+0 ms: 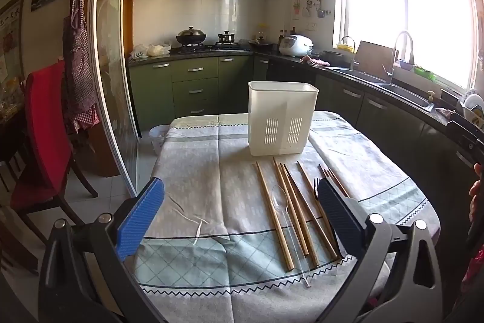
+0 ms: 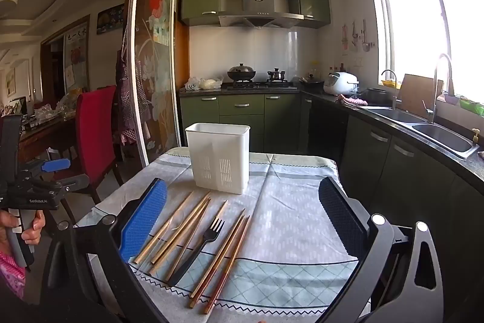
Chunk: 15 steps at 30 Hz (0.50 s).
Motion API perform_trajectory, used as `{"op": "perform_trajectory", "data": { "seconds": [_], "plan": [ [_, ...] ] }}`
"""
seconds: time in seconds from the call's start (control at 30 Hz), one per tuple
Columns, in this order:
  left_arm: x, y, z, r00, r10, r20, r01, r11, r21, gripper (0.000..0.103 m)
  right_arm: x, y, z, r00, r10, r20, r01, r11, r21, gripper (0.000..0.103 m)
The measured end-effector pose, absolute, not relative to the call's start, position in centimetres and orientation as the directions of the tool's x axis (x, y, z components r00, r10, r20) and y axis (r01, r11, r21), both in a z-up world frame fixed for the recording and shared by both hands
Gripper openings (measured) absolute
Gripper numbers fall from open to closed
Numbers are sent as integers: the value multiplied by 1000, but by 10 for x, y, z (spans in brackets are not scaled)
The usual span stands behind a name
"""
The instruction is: Organize utensils
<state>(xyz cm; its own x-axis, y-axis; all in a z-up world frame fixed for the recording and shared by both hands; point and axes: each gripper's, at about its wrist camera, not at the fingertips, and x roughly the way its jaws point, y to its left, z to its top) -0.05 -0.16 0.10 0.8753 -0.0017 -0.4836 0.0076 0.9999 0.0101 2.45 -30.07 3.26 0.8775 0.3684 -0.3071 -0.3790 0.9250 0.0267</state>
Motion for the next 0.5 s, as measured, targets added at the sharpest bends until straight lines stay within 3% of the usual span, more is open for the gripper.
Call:
{"op": "perform_trajectory", "data": {
  "seconds": [0.5],
  "plan": [
    [0, 8, 0, 876, 22, -481, -36, 999, -20, 97, 31, -295, 28, 874, 355, -332, -371, 929, 18, 99]
  ]
}}
